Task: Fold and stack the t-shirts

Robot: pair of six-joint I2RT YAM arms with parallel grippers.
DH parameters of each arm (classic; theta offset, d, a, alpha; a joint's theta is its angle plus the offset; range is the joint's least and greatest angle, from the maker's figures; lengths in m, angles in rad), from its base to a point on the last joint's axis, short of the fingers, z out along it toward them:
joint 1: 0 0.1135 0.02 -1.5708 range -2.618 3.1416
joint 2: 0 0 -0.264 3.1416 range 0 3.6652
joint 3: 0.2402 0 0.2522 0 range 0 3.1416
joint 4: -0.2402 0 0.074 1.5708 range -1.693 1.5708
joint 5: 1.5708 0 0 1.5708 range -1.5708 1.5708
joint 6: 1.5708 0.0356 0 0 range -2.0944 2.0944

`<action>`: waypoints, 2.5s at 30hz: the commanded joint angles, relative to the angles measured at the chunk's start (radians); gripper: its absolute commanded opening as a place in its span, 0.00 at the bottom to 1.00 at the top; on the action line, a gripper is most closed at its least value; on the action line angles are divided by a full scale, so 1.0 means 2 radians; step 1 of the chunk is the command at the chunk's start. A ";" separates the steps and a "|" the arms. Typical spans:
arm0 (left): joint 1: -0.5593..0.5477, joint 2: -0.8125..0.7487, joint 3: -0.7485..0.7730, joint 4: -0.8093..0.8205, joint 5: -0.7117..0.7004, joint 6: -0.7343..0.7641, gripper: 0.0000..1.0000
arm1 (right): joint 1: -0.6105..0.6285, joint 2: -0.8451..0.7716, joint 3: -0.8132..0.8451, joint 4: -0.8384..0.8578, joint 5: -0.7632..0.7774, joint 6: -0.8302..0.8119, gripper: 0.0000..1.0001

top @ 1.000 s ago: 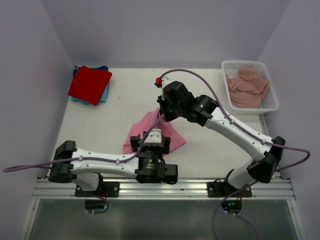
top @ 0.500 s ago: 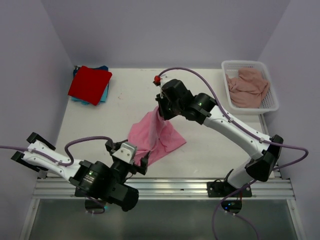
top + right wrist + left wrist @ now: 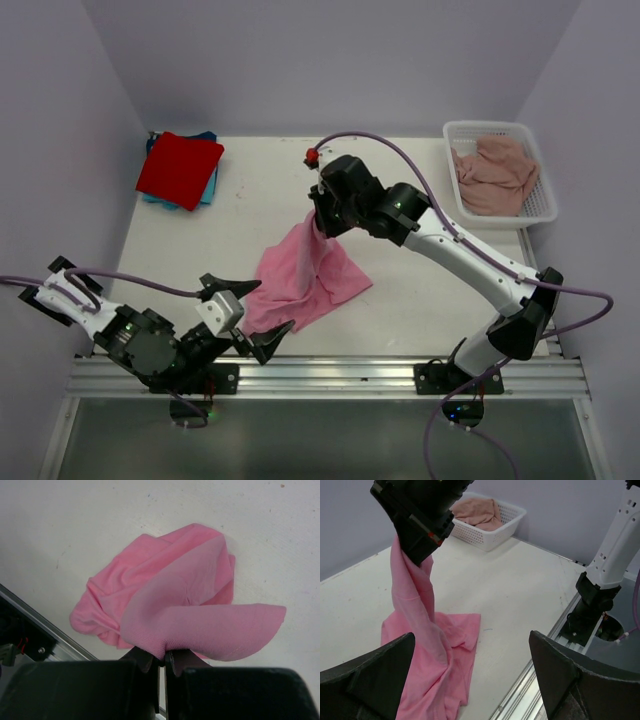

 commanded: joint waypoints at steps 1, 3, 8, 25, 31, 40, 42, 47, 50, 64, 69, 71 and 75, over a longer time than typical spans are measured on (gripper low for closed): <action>0.012 0.003 -0.002 0.095 0.049 0.112 1.00 | 0.002 -0.010 0.028 -0.005 -0.005 -0.006 0.00; 0.086 0.012 -0.006 0.095 0.099 0.115 1.00 | 0.002 -0.005 0.035 -0.004 -0.006 -0.003 0.00; 0.242 0.075 -0.002 0.089 0.230 0.091 1.00 | 0.003 -0.006 0.043 -0.010 -0.012 0.004 0.00; 0.614 0.269 0.051 0.229 0.477 0.065 1.00 | 0.003 -0.030 0.045 -0.017 -0.018 0.006 0.00; 0.611 0.262 0.066 0.250 0.505 0.047 0.99 | 0.003 -0.007 0.071 -0.030 -0.017 -0.013 0.00; 0.581 0.249 0.090 0.234 0.519 0.050 0.98 | -0.001 0.056 0.115 -0.037 -0.002 -0.029 0.00; 0.568 0.242 0.097 0.231 0.516 0.047 0.98 | -0.005 0.075 0.126 -0.043 0.009 -0.032 0.00; 0.496 0.247 0.115 0.226 0.480 0.045 0.97 | -0.015 0.102 0.143 -0.044 0.012 -0.035 0.00; 0.463 0.258 0.117 0.234 0.450 0.055 0.97 | -0.017 0.120 0.158 -0.051 0.016 -0.039 0.00; 0.485 0.286 0.097 0.253 0.422 0.076 0.99 | -0.029 0.119 0.183 -0.062 0.023 -0.047 0.00; 0.485 0.281 0.085 0.257 0.422 0.074 0.99 | -0.070 0.102 0.178 -0.057 0.035 -0.038 0.00; 0.485 0.281 0.083 0.258 0.419 0.075 0.99 | -0.083 0.100 0.178 -0.054 0.040 -0.033 0.00; 0.485 0.282 0.069 0.263 0.406 0.077 0.99 | -0.121 0.098 0.176 -0.053 0.048 -0.033 0.00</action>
